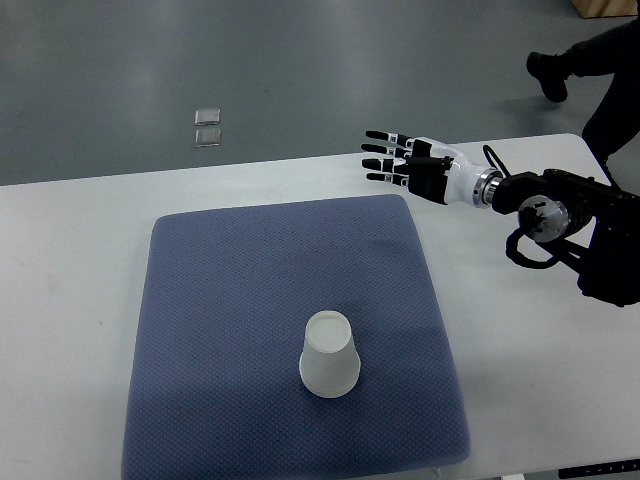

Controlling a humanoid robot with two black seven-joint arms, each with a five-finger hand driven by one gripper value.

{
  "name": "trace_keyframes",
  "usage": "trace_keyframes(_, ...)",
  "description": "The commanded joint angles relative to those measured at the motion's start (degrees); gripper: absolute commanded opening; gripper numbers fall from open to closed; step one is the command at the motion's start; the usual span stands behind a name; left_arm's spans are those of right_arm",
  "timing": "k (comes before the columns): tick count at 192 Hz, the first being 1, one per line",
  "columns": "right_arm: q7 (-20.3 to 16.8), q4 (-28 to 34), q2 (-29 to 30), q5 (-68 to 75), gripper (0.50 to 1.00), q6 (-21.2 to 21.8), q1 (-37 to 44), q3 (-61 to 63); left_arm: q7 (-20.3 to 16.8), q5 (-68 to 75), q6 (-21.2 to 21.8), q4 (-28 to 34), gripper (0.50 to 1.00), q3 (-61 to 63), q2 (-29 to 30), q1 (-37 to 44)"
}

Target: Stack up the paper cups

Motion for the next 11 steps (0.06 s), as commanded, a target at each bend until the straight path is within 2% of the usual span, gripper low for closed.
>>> trace_keyframes(1,0.2,0.0,0.1,0.0,0.921,0.3,-0.1,0.1,0.0,0.0,0.0,0.0,1.0,0.0,0.0,0.0)
trace_keyframes(11,0.3,0.0,0.1,0.0,0.921,0.1,-0.1,0.1,0.0,0.0,0.0,0.0,1.0,0.0,0.0,0.0)
